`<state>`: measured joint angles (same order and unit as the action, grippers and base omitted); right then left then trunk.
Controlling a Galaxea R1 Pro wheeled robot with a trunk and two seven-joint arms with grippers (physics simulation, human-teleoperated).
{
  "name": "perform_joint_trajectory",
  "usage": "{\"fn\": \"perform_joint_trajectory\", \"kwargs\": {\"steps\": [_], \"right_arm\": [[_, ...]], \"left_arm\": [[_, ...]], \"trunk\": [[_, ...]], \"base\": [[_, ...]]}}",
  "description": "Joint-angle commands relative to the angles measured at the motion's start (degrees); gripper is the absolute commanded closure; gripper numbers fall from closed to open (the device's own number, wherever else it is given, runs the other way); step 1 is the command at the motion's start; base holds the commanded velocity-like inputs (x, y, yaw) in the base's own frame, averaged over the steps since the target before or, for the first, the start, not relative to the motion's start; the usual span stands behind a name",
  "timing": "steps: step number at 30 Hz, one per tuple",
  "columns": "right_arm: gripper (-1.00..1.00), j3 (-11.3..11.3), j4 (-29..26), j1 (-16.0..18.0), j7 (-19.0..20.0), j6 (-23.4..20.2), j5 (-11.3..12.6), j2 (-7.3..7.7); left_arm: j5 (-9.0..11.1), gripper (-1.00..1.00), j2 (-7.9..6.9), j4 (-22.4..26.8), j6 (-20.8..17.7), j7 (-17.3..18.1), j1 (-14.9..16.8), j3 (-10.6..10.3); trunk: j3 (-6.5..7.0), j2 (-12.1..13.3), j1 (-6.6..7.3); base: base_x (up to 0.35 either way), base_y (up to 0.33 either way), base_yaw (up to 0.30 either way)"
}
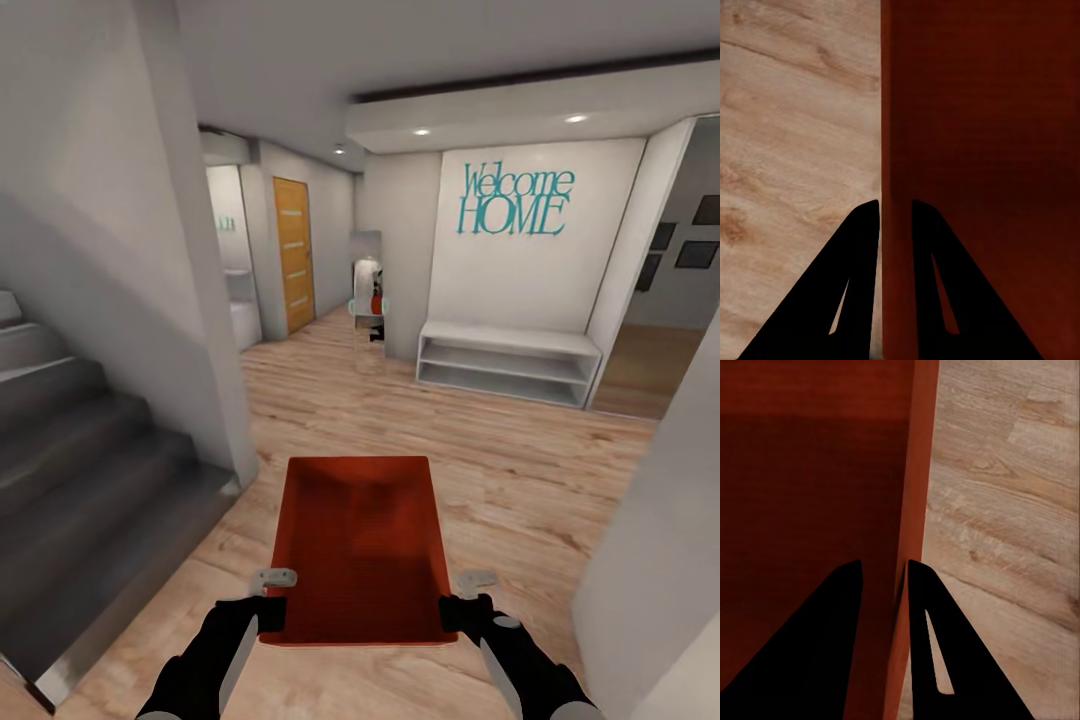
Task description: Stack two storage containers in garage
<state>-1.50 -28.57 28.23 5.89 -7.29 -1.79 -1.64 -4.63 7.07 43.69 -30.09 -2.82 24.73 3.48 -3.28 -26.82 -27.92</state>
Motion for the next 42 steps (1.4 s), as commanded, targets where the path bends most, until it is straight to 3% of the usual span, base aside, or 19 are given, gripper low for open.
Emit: {"fn": "perform_joint_trajectory", "kwargs": {"steps": [1,42], "right_arm": [[1.00,0.1,-0.4,0.1,-0.1,0.3,-0.2,0.06],[1.00,0.0,0.0,0.1,-0.1,0.3,-0.3,0.06]], "left_arm": [[-2.5,1.00,-0.67,0.0,-0.4,-0.6,0.0,0.2],[-2.5,1.00,-0.71,0.0,-0.4,-0.6,0.0,0.2]], "trunk": [[-0.12,-0.1,-0.06],[-0.12,-0.1,-0.06]], "base": [[0.327,0.000,0.000],[0.327,0.000,0.000]]}}
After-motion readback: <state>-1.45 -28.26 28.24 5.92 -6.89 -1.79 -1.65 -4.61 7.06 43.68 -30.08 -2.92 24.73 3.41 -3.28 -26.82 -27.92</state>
